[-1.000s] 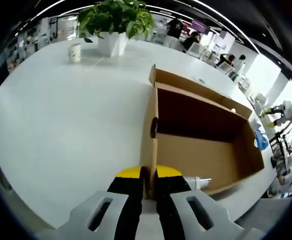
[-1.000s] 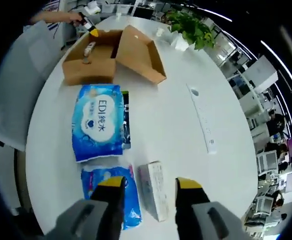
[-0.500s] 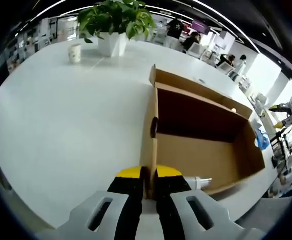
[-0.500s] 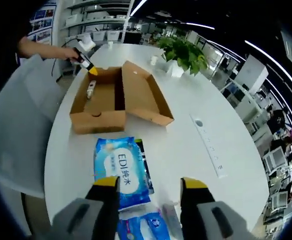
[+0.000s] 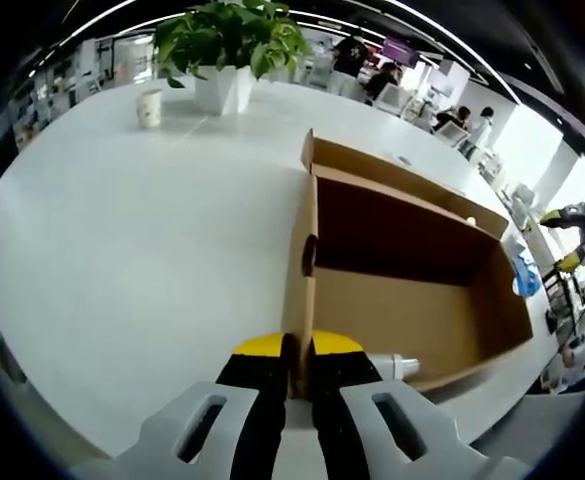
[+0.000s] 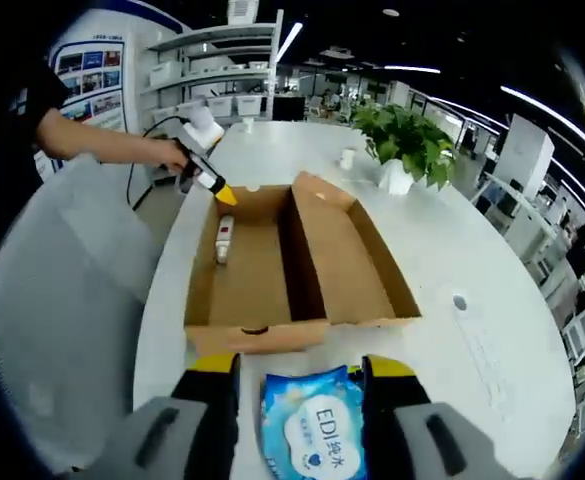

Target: Operate the shoe box by opening the lid, removing the specified soft item, and placing it in the target area until the item is outside and the box remains undamaged.

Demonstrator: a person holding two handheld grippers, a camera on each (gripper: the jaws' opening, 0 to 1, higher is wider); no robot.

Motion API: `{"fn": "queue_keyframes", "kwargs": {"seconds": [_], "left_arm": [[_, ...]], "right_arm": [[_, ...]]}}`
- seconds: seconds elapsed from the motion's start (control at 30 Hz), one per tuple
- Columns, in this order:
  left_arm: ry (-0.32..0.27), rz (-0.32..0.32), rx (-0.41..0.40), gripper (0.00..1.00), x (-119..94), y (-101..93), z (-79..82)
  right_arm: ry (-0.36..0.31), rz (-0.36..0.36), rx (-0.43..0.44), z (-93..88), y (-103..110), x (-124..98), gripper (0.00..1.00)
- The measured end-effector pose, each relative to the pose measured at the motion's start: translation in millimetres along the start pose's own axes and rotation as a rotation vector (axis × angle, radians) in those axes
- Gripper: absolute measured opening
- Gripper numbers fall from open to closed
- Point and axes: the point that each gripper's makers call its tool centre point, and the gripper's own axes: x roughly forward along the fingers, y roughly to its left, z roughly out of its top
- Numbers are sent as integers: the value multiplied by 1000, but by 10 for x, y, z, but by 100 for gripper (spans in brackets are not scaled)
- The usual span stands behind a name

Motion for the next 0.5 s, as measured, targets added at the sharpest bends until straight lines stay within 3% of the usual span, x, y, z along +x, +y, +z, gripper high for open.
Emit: {"fn": "queue_keyframes", "kwargs": {"seconds": [0.5], "left_arm": [[-1, 6, -16, 4, -1, -7, -4]], "right_arm": [[-49, 132, 18, 511, 574, 941, 46]]}}
